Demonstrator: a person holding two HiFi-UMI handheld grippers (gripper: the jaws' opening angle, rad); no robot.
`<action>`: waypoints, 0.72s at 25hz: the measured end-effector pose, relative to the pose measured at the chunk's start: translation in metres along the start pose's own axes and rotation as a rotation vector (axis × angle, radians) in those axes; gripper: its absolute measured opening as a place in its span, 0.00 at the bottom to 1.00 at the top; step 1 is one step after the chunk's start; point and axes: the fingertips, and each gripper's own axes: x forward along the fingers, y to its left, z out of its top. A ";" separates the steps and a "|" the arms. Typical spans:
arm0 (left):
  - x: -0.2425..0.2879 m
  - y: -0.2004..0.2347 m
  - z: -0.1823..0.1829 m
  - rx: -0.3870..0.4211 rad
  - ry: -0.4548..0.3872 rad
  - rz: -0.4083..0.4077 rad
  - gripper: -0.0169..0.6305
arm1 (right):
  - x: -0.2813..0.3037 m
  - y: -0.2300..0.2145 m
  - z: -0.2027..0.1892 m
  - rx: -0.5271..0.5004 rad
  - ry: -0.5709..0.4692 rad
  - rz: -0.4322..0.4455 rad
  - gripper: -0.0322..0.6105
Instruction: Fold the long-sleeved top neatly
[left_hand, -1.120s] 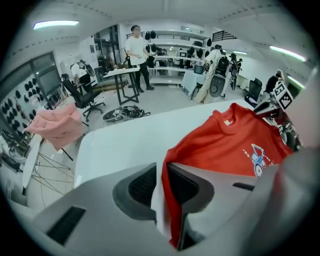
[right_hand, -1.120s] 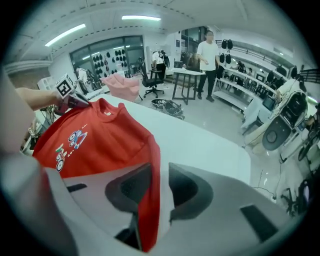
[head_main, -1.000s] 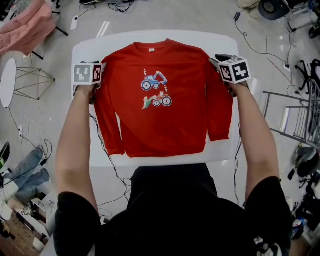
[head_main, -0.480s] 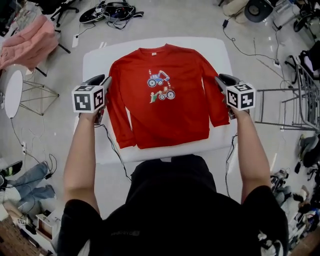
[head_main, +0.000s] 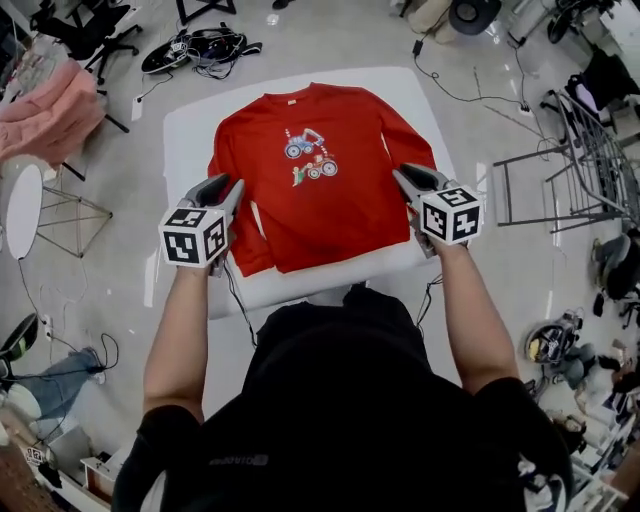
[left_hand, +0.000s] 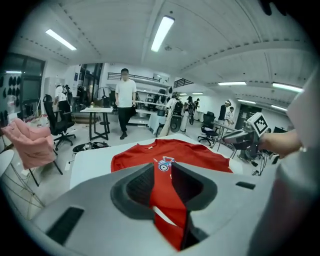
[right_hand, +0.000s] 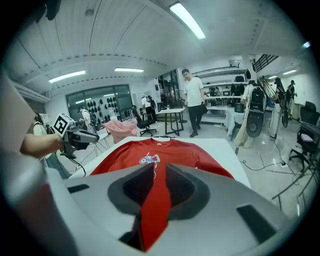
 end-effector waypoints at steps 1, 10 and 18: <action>-0.006 -0.005 -0.004 0.014 0.000 -0.001 0.18 | -0.004 0.007 -0.003 0.005 -0.006 0.008 0.17; -0.028 -0.045 -0.062 -0.113 0.028 0.071 0.04 | -0.036 -0.065 -0.079 0.094 0.097 -0.109 0.10; -0.012 -0.091 -0.079 -0.181 0.046 0.164 0.04 | -0.060 -0.156 -0.147 0.110 0.268 -0.170 0.12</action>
